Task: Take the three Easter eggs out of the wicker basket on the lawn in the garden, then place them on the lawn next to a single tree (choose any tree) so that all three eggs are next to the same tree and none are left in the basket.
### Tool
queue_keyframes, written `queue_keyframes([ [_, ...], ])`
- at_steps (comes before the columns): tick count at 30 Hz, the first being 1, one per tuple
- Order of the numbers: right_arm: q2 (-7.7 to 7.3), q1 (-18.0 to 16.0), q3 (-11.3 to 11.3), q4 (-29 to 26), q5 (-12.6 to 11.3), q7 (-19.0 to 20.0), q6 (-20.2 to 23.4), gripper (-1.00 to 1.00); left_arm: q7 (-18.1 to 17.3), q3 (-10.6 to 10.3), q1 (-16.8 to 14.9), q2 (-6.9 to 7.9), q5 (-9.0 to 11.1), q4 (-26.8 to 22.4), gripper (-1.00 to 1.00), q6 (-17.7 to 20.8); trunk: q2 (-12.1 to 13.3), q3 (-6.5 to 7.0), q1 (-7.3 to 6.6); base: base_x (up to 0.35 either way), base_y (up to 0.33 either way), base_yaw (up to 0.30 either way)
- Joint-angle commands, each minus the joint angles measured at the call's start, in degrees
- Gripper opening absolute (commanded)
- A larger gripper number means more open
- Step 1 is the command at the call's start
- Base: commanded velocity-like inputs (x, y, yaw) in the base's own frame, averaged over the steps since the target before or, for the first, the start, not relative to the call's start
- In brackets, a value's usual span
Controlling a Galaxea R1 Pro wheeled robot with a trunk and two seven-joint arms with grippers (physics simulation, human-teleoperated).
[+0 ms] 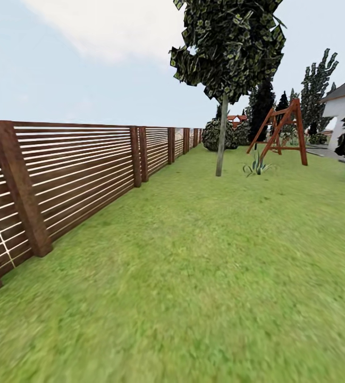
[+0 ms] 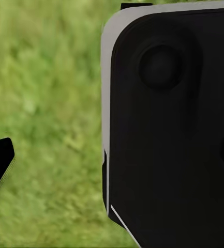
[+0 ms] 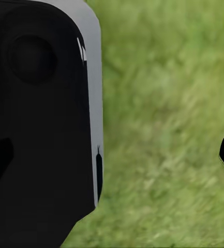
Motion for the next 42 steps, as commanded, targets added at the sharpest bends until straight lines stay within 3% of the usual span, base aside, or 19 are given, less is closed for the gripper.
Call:
queue_keyframes([
  [1, 0.01, -0.08, 0.05, 0.11, -0.02, -0.05, 0.03, 1.0, -0.03, 0.03, 0.03, 0.01, 0.02, -0.13, 1.0, 0.08, -0.02, -0.05, 0.03, 0.337, 0.0, 0.0],
  [42, 0.06, -0.08, 0.05, 0.08, 0.02, -0.03, 0.03, 1.0, -0.02, 0.03, 0.03, 0.01, 0.02, -0.13, 1.0, 0.08, -0.02, -0.05, 0.03, 0.337, 0.0, -0.029],
])
